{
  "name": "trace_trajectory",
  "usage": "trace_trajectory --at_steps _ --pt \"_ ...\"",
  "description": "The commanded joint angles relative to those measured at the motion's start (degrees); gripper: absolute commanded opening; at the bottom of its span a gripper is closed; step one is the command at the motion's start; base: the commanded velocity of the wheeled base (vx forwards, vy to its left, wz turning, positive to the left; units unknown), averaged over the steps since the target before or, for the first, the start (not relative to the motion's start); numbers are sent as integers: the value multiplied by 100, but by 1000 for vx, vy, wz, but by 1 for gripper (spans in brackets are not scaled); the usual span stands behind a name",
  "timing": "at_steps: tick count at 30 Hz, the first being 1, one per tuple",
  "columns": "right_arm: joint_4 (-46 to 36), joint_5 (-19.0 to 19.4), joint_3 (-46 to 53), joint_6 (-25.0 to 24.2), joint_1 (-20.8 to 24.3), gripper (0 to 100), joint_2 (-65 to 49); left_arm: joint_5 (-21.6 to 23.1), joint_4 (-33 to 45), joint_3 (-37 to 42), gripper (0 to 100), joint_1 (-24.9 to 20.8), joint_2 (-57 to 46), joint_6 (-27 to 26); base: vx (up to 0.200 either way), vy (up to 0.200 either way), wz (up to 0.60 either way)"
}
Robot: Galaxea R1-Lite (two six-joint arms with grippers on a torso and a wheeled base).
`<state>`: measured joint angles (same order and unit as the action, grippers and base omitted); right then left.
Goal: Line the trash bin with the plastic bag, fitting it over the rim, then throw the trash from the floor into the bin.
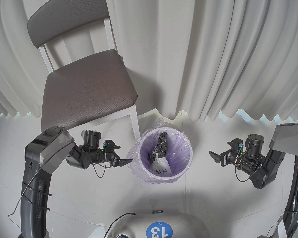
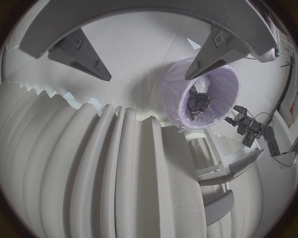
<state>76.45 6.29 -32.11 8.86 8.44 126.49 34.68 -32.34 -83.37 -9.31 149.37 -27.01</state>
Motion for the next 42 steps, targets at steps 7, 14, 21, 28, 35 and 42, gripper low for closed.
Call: trace_trajectory --at_steps 7,14,21,28,35,42 --pt "11 4 -15 1 -17 100 16 -14 9 -267 100 -282 479 3 0 0 0" --pt "19 4 -15 1 -17 100 16 -93 53 -689 100 -475 707 249 0 0 0" --pt "19 4 -15 10 -17 100 16 -207 439 -1287 100 -765 953 284 0 0 0" --pt "19 4 -15 10 -26 100 -1 -207 844 -1603 100 -923 1015 170 0 0 0" --pt "19 100 -6 10 -61 100 -1 -207 861 -1023 100 -844 663 -155 0 0 0" --pt "28 109 38 10 -61 100 -37 -128 413 699 100 -651 -374 -568 0 0 0"
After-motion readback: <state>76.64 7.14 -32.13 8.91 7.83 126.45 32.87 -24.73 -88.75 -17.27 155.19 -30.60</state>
